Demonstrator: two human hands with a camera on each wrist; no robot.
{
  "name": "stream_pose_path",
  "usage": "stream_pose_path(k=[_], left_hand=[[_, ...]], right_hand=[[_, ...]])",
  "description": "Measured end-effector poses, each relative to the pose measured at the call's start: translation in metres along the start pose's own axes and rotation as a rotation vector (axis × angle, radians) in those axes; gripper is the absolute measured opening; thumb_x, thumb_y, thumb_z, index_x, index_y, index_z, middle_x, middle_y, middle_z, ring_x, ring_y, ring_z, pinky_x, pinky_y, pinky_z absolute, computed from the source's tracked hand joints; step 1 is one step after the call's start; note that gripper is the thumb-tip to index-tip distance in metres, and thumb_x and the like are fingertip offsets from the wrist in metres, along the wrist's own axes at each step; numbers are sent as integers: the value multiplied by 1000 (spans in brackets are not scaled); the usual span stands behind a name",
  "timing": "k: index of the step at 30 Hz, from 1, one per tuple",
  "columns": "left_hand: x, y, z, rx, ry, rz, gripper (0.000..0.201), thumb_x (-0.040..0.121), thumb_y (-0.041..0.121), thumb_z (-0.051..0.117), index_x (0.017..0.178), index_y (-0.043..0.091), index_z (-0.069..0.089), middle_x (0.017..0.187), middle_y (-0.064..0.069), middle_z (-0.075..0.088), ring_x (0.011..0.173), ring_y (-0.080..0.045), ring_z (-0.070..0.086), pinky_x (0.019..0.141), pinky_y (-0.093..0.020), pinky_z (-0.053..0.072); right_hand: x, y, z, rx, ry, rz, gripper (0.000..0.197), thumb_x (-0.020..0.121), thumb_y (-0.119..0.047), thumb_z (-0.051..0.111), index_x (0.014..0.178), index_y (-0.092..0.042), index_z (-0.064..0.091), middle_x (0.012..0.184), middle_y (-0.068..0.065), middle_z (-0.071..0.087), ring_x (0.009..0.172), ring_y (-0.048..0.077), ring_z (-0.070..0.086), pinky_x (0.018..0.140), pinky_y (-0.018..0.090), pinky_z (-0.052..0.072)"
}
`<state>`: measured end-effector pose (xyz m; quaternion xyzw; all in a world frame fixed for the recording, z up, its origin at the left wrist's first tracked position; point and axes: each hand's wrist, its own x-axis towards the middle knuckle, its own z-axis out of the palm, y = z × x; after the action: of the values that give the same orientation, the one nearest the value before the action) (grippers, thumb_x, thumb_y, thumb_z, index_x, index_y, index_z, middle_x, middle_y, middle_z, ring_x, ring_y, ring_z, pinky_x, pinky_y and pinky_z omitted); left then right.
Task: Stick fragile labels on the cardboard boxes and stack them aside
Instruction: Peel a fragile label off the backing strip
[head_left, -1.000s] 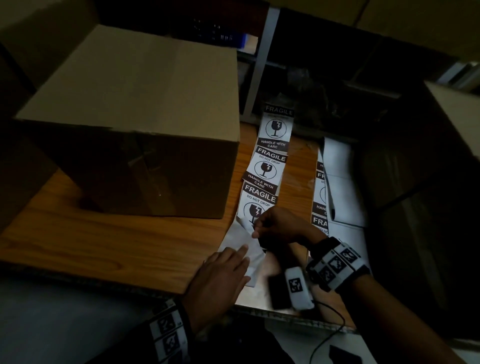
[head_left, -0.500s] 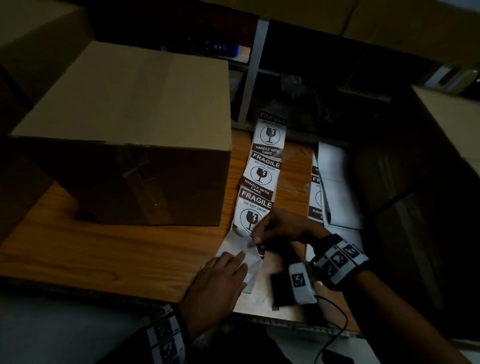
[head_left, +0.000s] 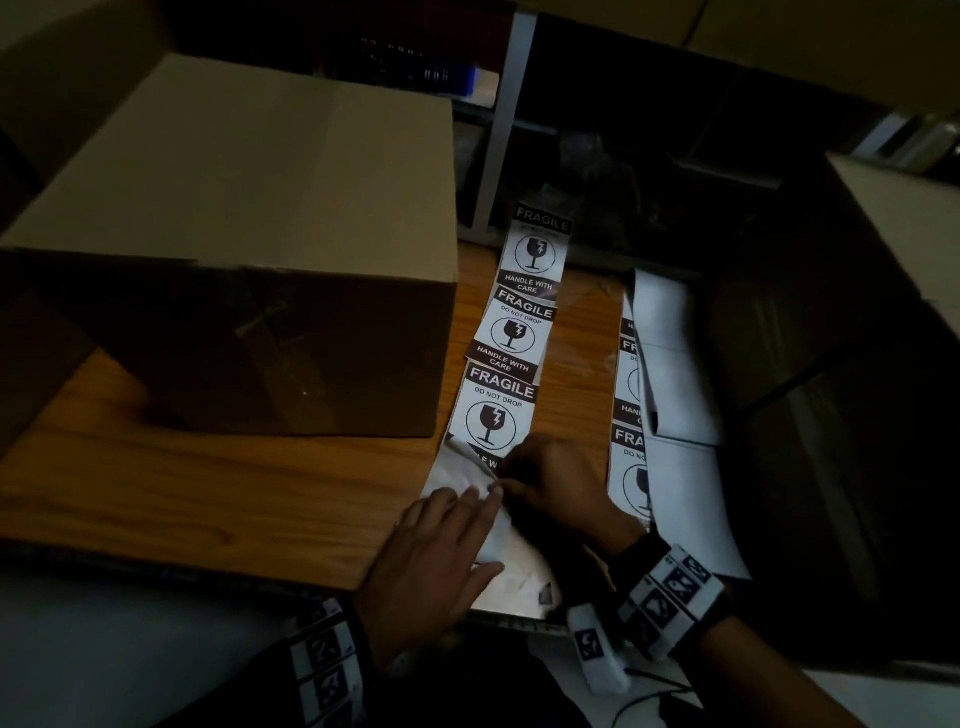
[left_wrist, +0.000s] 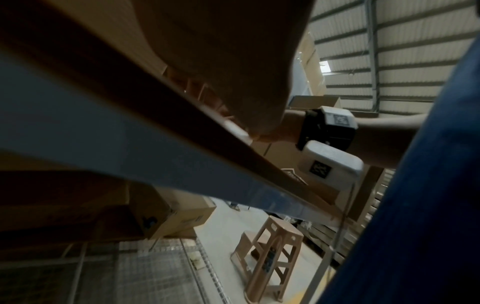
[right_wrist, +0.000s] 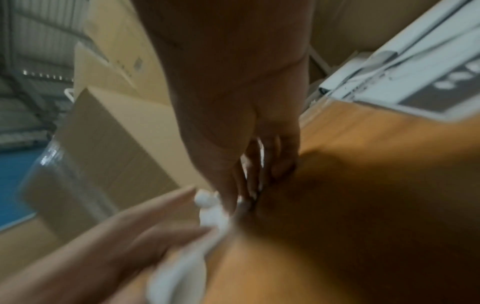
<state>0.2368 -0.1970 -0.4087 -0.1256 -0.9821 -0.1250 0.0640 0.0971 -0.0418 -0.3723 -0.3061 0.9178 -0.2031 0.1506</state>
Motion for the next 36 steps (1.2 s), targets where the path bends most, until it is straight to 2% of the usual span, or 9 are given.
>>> stream_pose_path(k=[6, 10, 14, 20, 25, 28, 32, 34, 36], left_hand=[[1, -1, 9, 80, -21, 2, 64, 88, 61, 45, 120, 10, 67, 131, -14, 60, 127, -35, 47, 104, -47, 32], [1, -2, 11, 7, -22, 21, 61, 91, 55, 44, 122, 7, 66, 138, -15, 55, 134, -30, 46, 108, -44, 42], [1, -3, 11, -11, -27, 55, 62, 93, 52, 42, 132, 7, 58, 150, -8, 44, 138, -25, 42, 112, -40, 37], [-2, -6, 13, -8, -10, 69, 58, 93, 51, 42, 125, 8, 65, 137, -9, 58, 130, -25, 51, 105, -43, 45], [-2, -7, 15, 31, 12, 95, 56, 93, 50, 45, 124, 7, 65, 135, -10, 60, 128, -26, 53, 105, -40, 44], [-3, -7, 18, 61, 27, 108, 56, 94, 49, 44, 125, 7, 64, 133, -11, 61, 127, -28, 54, 106, -41, 34], [-4, -2, 21, 79, 38, 92, 57, 93, 47, 43, 139, 13, 49, 135, -11, 58, 128, -31, 52, 106, -46, 31], [-4, 1, 20, 92, 34, 71, 55, 91, 46, 43, 137, 17, 53, 133, -13, 59, 126, -33, 53, 104, -49, 33], [-4, 2, 17, 103, 21, 53, 52, 89, 46, 43, 132, 20, 58, 130, -14, 59, 124, -34, 52, 101, -51, 37]], right_hand=[[-8, -1, 15, -34, 78, -29, 17, 91, -38, 63, 95, -25, 73, 93, -7, 63, 85, 12, 58, 72, 33, 49], [-4, 5, 8, 30, 28, -28, 16, 91, -32, 65, 90, -18, 74, 88, -2, 66, 78, 13, 59, 70, 34, 49], [5, 8, -5, 86, -74, -31, 15, 89, -25, 71, 91, -12, 77, 92, 4, 74, 78, 10, 62, 68, 22, 44], [21, 7, -18, 44, -248, 19, 18, 84, -25, 77, 93, -10, 76, 101, 6, 75, 95, 17, 68, 85, 34, 52], [30, 5, -23, 50, -317, 41, 14, 82, -23, 77, 90, -12, 77, 100, 4, 76, 97, 15, 68, 83, 29, 51], [29, 8, -27, 118, -344, 71, 15, 81, -26, 79, 87, -13, 78, 88, -3, 75, 82, 6, 67, 74, 24, 50], [21, 13, -33, 204, -384, 43, 20, 86, -37, 72, 84, -18, 78, 84, -4, 75, 76, 9, 68, 72, 33, 54], [16, 15, -39, 253, -352, 53, 28, 92, -38, 64, 87, -15, 78, 79, -5, 74, 67, 8, 65, 66, 30, 51], [10, 17, -45, 272, -269, 41, 22, 94, -31, 63, 96, -15, 78, 91, -4, 76, 80, 8, 68, 75, 27, 52]])
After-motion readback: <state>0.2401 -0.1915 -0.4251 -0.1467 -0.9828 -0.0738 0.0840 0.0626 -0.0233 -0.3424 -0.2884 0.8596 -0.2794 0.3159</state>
